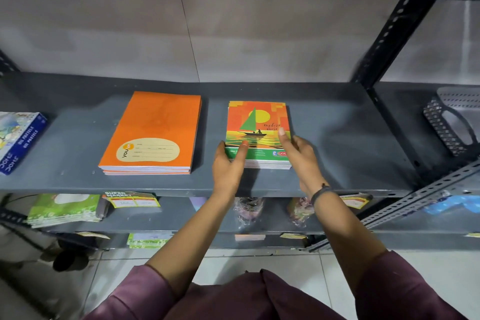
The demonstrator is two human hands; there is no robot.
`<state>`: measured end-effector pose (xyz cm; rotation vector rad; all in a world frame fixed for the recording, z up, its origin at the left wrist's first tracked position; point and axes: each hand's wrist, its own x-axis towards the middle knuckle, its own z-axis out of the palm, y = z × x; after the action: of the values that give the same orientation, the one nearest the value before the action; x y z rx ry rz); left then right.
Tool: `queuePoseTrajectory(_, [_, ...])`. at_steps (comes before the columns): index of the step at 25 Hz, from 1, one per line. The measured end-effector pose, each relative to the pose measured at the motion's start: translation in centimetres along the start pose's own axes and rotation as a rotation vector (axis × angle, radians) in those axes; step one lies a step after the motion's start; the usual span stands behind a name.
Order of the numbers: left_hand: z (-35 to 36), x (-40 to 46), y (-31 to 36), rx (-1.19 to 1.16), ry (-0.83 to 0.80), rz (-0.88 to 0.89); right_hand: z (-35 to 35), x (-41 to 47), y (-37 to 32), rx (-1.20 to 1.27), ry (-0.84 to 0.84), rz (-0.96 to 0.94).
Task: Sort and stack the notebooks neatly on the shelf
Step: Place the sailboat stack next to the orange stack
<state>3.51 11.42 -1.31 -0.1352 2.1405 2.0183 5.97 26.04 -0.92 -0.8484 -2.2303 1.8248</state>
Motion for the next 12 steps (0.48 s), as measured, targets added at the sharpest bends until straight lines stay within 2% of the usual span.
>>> queuePoseTrajectory(5, [-1.5, 0.8, 0.3, -0.003, 0.106, -0.022, 2.8, 0.0, -0.7, -0.021, -0.037, 0.006])
queuePoseTrajectory(12, [-2.1, 1.3, 0.0, 0.043, 0.162, -0.013, 3.7, -0.1, -1.1, -0.014, -0.041, -0.018])
